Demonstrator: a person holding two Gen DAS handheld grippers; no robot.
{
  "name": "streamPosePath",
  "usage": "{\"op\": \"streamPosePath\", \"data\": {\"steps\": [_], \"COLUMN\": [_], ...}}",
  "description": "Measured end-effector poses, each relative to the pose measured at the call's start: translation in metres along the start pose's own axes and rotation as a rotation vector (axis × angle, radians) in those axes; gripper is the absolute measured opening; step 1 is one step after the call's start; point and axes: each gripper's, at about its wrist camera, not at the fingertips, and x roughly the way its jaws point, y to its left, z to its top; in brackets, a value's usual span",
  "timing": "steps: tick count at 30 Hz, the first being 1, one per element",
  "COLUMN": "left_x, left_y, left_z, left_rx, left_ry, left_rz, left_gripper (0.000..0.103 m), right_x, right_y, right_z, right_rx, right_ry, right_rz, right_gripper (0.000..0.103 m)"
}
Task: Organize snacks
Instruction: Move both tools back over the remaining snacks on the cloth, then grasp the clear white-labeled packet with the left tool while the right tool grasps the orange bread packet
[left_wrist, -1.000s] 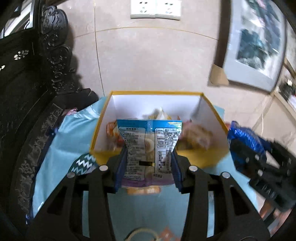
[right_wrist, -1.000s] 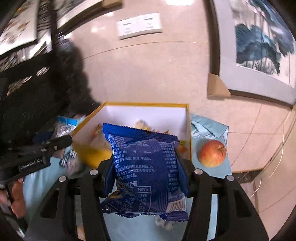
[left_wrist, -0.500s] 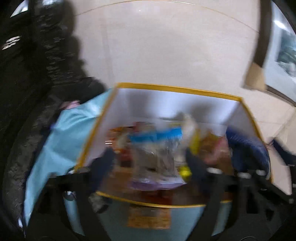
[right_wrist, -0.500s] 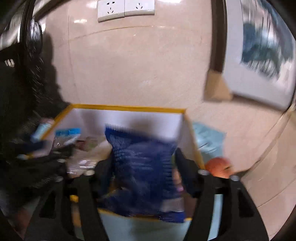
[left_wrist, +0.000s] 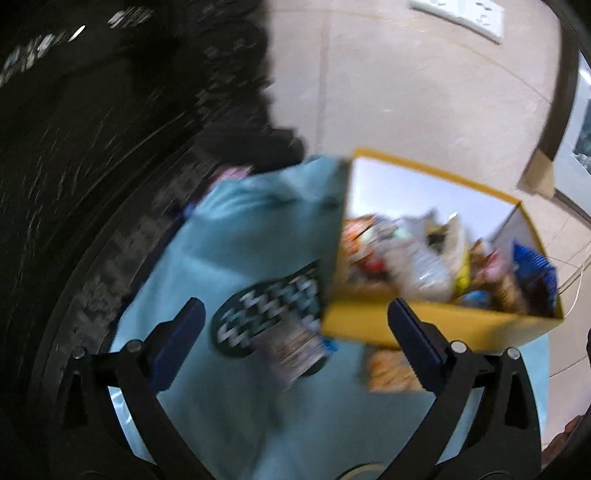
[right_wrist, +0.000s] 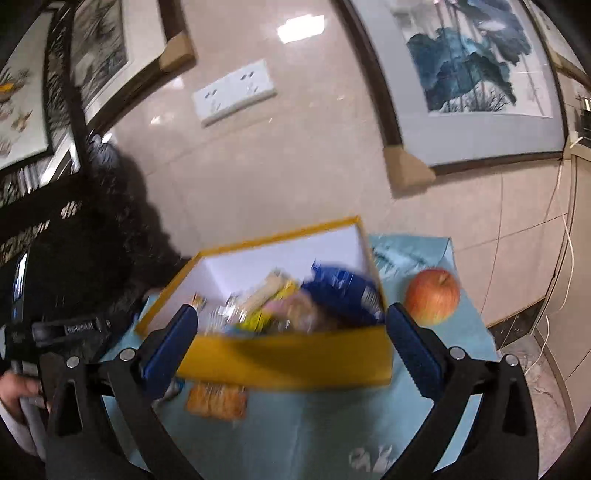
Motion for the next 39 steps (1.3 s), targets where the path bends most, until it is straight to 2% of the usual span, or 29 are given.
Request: {"op": "streamPosePath", "data": {"steps": [6,9,14,16,19,23,26,27,28,29,31,32,36,39], "left_x": [0.034,0.051,0.069,0.075,0.086,0.106,0.115,0.117,0.118,0.117,0.110,0.108,0.089,0.078], "left_y": [0.040,0.041,0.032,0.016,-0.010,-0.031,-0.028,-0.023,-0.018,-0.015,-0.010,-0.009,-0.006,-0.018], "left_z": [-0.037,-0.044,-0.050,-0.055,-0.061,-0.067,-0.068,-0.066,-0.064,-0.062,-0.065,-0.067,-0.087,-0.100], "left_rx": [-0.038,-0.020,-0.052,-0.001,0.110,0.203,0.183,0.148,0.110,0.077,0.040,0.029,-0.036,0.048], "left_ry": [0.098,0.144,0.150,0.142,0.126,0.122,0.111,0.120,0.123,0.112,0.088,0.080,0.020,0.012], "left_rz": [0.011,0.038,0.017,0.004,0.024,0.036,0.022,-0.004,-0.029,-0.037,-0.022,-0.023,-0.030,0.037], "left_gripper": [0.101,0.101,0.101,0.101,0.101,0.101,0.100,0.099,0.085,0.066,0.053,0.050,0.047,0.047], "right_x": [0.007,0.020,0.030,0.034,0.042,0.049,0.053,0.055,0.057,0.058,0.060,0.060,0.059,0.060], "right_y": [-0.006,-0.004,0.004,0.005,0.003,0.003,0.004,0.005,0.007,0.008,0.012,0.014,0.026,0.041], "right_z": [-0.039,-0.050,-0.058,-0.062,-0.065,-0.070,-0.074,-0.075,-0.077,-0.078,-0.081,-0.082,-0.086,-0.089], "right_rx": [0.112,0.112,0.072,0.069,0.081,0.083,0.074,0.067,0.055,0.048,0.027,0.017,-0.041,-0.111], "right_ry": [0.088,0.153,0.176,0.188,0.220,0.241,0.254,0.258,0.264,0.268,0.280,0.282,0.285,0.296], "right_rz": [0.066,0.071,0.074,0.073,0.076,0.068,0.066,0.067,0.064,0.063,0.065,0.065,0.070,0.072], "right_gripper": [0.102,0.102,0.102,0.102,0.102,0.102,0.102,0.102,0.102,0.102,0.102,0.102,0.102,0.102]}}
